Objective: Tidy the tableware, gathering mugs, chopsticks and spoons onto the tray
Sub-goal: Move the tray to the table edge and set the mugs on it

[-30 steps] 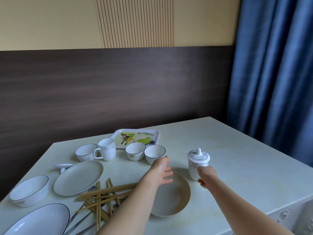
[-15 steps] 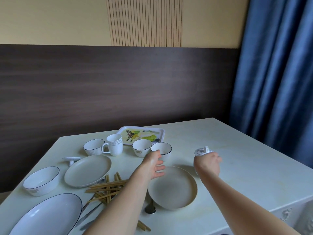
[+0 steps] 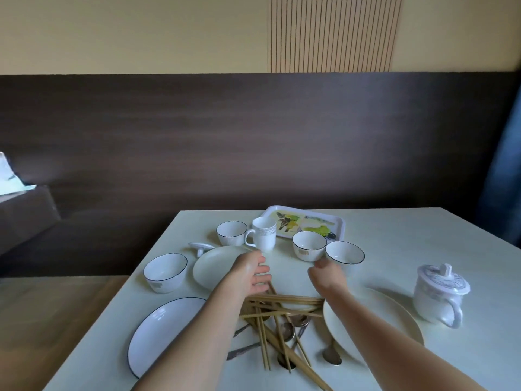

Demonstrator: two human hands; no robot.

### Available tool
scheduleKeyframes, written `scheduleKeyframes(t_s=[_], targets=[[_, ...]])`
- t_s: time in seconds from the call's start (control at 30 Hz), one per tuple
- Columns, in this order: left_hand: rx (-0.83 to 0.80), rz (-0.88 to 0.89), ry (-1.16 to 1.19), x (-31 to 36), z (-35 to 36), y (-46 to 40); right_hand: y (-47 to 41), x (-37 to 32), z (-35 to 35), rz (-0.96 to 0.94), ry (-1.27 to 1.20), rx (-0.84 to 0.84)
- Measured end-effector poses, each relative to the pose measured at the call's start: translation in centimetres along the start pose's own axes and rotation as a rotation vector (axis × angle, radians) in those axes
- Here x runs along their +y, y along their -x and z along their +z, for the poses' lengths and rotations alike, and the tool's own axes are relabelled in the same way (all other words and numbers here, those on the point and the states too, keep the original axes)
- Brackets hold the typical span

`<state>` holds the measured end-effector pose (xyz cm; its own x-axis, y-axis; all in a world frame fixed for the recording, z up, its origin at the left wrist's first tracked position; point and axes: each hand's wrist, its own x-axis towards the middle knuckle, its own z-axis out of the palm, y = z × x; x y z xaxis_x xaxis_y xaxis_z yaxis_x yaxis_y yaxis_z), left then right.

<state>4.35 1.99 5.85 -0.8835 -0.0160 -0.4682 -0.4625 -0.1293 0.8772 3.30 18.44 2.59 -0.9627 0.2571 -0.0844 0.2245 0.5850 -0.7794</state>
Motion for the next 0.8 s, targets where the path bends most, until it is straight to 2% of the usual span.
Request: scheduleKeyframes(t_s=[0.1,0.27,0.57,0.8], targets=[[0.067,-0.012,0.020,0.3,-3.0,-1.2,-0.7,-1.6,2.9,-0.006,-0.042,-0.108],[0.109,-0.052,0.043,0.8,-6.3,-3.2,-3.0,-4.0,6.9,0.002,-0.166,-0.174],[0.149,-0.065,0.068,3.5,-9.8,-9.4,-10.2,-7.6,13.1,0.135,-0.439,-0.292],[0.320,-0.061,0.098,5.8,-11.7,-14.3,-14.1,-9.6,16.0,0.313,-0.716,-0.384]])
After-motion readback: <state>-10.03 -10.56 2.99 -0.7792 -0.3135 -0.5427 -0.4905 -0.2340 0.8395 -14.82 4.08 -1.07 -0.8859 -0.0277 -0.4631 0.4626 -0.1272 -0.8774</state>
